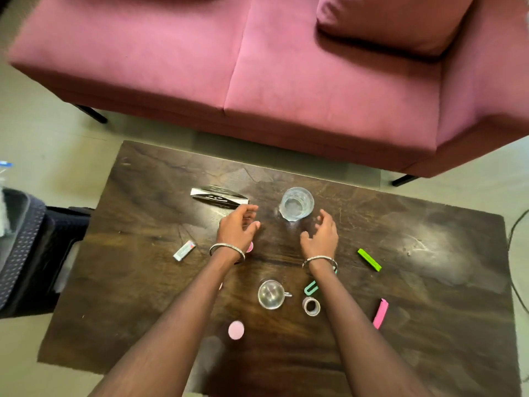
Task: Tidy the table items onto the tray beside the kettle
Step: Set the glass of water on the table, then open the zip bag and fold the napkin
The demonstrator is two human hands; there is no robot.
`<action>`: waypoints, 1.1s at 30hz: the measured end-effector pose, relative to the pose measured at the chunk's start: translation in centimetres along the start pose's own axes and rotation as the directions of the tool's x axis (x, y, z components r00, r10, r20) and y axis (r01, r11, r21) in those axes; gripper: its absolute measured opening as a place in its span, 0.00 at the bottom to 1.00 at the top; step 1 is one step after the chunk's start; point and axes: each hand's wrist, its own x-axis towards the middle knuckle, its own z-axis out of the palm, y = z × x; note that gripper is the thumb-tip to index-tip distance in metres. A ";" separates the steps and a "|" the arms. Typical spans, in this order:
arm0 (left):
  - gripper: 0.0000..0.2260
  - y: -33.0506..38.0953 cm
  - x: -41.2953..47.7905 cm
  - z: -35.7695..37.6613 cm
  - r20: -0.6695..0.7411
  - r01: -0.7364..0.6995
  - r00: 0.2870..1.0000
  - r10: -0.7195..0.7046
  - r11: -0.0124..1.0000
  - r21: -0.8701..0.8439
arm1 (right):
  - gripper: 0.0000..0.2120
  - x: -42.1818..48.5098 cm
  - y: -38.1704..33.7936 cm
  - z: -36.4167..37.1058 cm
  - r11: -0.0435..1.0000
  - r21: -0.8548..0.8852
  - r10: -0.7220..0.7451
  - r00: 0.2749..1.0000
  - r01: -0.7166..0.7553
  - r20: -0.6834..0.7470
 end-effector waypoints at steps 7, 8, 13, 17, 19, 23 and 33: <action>0.09 -1.6 -7.6 -9.6 -0.139 0.053 0.989 -0.056 0.998 -0.024 | 0.08 -10.3 -5.3 0.7 0.985 0.014 -0.169 0.986 0.169 -0.006; 0.09 -1.9 -8.6 -11.1 -0.163 0.061 0.984 -0.067 0.997 -0.041 | 0.07 -11.7 -6.2 1.3 0.979 0.019 -0.202 0.979 0.201 0.007; 0.08 -4.5 -12.5 -19.0 -0.331 0.076 0.938 -0.104 0.992 -0.097 | 0.05 -17.7 -11.2 6.3 0.943 0.057 -0.331 0.934 0.327 0.136; 0.07 -7.9 -14.0 -25.4 -0.391 0.098 0.910 -0.141 0.987 -0.129 | 0.06 -21.9 -16.3 11.8 0.912 0.116 -0.408 0.895 0.393 0.179; 0.07 -9.9 -14.4 -28.7 -0.400 0.099 0.903 -0.155 0.983 -0.157 | 0.06 -23.8 -18.7 14.6 0.913 0.127 -0.407 0.895 0.389 0.184; 0.07 -13.8 -14.5 -36.6 -0.405 0.117 0.898 -0.170 0.981 -0.153 | 0.06 -27.8 -24.0 20.9 0.917 0.153 -0.394 0.900 0.369 0.185; 0.06 -20.9 -9.2 -52.2 -0.515 0.105 0.833 -0.200 0.972 -0.208 | 0.06 -30.5 -34.8 34.8 0.907 0.131 -0.422 0.866 0.401 0.268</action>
